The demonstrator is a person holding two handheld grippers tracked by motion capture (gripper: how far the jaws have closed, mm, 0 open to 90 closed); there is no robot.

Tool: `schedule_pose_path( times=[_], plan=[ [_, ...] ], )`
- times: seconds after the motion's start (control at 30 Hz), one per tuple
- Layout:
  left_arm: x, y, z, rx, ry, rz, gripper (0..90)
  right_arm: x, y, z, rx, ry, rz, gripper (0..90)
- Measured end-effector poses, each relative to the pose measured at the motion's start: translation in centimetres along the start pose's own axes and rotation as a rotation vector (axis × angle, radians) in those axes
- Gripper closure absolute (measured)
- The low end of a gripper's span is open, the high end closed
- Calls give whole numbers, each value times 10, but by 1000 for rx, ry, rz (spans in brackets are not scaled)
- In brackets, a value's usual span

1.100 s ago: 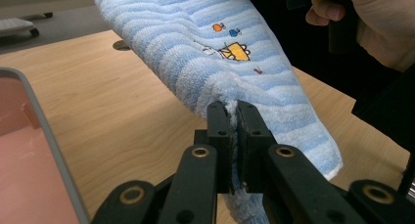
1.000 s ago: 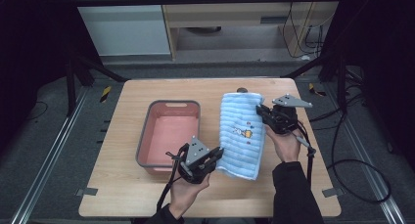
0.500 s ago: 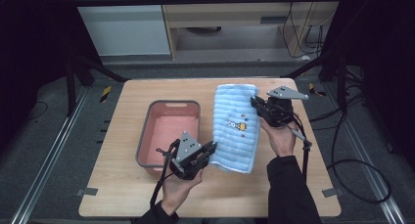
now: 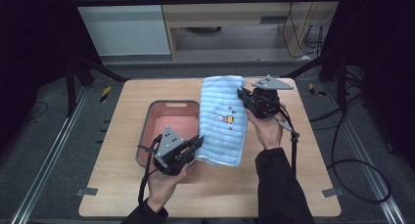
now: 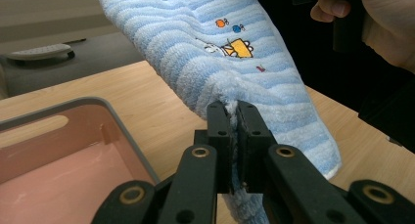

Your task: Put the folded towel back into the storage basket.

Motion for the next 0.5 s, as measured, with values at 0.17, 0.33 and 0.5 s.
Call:
schedule_pose_path(
  times=[0.17, 0.33, 0.5],
  plan=[
    [-1, -8, -11, -22, -17, 14, 857, -8, 11, -10, -15, -6, -1, 833],
    [0, -15, -21, -38, -26, 18, 857, -15, 21, -18, -30, -13, -3, 833],
    [2, -23, -32, -61, -36, 21, 857, -21, 32, -30, -43, -23, 2, 833]
  ],
)
Point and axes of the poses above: each handheld gripper's, and its own axes: y roughly forward along the jaws, x roughly out of its underside, z roughly to its right, the point moved 2 cm from there along y, roughly forward along the jaws, and after that the axes turned 4 degrees about -x, right-handed, at the moved point
